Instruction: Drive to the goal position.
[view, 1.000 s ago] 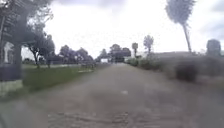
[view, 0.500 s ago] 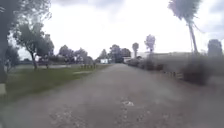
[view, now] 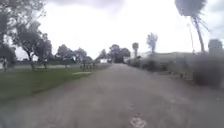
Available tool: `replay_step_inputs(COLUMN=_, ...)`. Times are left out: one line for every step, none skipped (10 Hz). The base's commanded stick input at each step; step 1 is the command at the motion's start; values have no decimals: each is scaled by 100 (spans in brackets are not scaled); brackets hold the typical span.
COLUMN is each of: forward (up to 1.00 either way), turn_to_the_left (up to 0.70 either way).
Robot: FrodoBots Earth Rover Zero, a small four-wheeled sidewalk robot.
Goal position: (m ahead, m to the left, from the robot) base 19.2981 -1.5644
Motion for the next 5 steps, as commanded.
replay_step_inputs(forward=100, turn_to_the_left=-27)
replay_step_inputs(forward=100, turn_to_the_left=-27)
replay_step_inputs(forward=100, turn_to_the_left=-27)
replay_step_inputs(forward=100, turn_to_the_left=-27)
replay_step_inputs(forward=100, turn_to_the_left=-27)
